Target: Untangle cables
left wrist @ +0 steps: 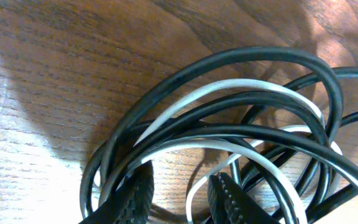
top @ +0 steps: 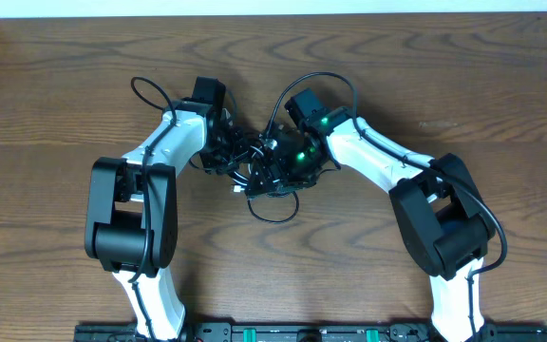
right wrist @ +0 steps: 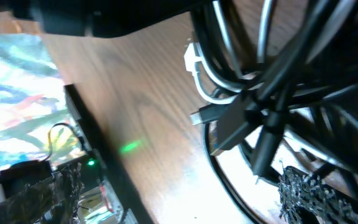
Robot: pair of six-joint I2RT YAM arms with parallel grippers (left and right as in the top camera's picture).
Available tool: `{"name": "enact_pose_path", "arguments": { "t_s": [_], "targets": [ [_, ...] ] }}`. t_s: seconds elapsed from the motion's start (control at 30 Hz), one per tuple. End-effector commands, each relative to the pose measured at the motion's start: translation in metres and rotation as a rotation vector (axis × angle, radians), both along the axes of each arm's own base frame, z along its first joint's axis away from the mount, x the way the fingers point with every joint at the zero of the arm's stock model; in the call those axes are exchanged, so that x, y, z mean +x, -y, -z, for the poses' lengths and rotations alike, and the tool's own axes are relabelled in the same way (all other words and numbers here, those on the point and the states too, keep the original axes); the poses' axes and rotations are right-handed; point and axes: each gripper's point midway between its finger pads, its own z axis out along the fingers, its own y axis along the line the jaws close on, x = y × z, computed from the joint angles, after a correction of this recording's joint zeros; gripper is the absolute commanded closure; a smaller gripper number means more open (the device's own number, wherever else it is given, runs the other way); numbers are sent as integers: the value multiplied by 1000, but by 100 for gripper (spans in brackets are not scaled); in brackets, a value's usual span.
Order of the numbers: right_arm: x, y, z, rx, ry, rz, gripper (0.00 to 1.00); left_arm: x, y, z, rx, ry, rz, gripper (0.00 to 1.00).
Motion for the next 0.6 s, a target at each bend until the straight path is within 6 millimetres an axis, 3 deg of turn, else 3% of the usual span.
{"name": "enact_pose_path", "arguments": {
  "t_s": [0.0, 0.3, 0.57],
  "targets": [
    [-3, -2, -20, 89, -21, -11, 1, -6, -1, 9, -4, -32, 1, 65],
    [9, 8, 4, -54, 77, 12, 1, -6, -1, 9, -4, -31, 1, 64],
    [-3, -14, 19, -29, 70, -40, 1, -6, -1, 9, -4, -32, 1, 65]
  ]
}}
